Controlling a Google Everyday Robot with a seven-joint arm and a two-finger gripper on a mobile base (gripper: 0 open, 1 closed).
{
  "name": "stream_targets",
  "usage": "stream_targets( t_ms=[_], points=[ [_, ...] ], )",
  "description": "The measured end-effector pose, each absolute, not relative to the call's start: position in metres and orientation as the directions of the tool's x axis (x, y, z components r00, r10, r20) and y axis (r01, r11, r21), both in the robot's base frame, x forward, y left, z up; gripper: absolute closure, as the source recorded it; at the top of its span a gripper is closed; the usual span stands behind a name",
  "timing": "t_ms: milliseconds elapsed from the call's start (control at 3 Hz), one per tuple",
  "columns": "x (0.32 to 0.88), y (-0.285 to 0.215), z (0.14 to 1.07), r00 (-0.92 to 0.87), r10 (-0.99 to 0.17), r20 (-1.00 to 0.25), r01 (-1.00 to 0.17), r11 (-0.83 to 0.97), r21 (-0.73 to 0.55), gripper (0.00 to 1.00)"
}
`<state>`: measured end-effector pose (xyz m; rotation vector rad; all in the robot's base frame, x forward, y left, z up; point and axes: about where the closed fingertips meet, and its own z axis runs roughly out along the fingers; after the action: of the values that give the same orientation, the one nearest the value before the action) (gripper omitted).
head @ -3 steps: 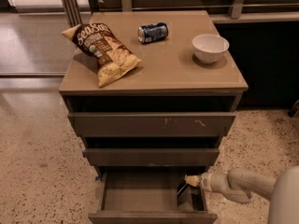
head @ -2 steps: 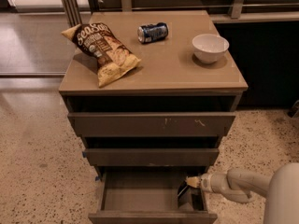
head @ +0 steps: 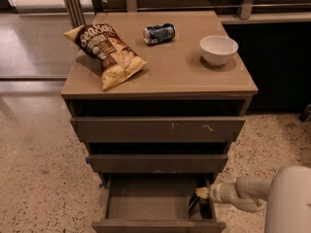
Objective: Place rxbar chocolate into bottom drawer
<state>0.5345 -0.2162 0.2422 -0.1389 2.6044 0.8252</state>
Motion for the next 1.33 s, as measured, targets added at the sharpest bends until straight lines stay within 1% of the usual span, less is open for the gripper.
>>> stream_targets(
  t_ms=[333, 1333],
  points=[
    [0.5322, -0.2202, 0.2326, -0.922, 0.017, -0.387, -0.205, 0.826, 0.525, 0.82],
    [0.5321, -0.2203, 0.2322, -0.922, 0.016, -0.386, -0.205, 0.826, 0.524, 0.12]
  ],
)
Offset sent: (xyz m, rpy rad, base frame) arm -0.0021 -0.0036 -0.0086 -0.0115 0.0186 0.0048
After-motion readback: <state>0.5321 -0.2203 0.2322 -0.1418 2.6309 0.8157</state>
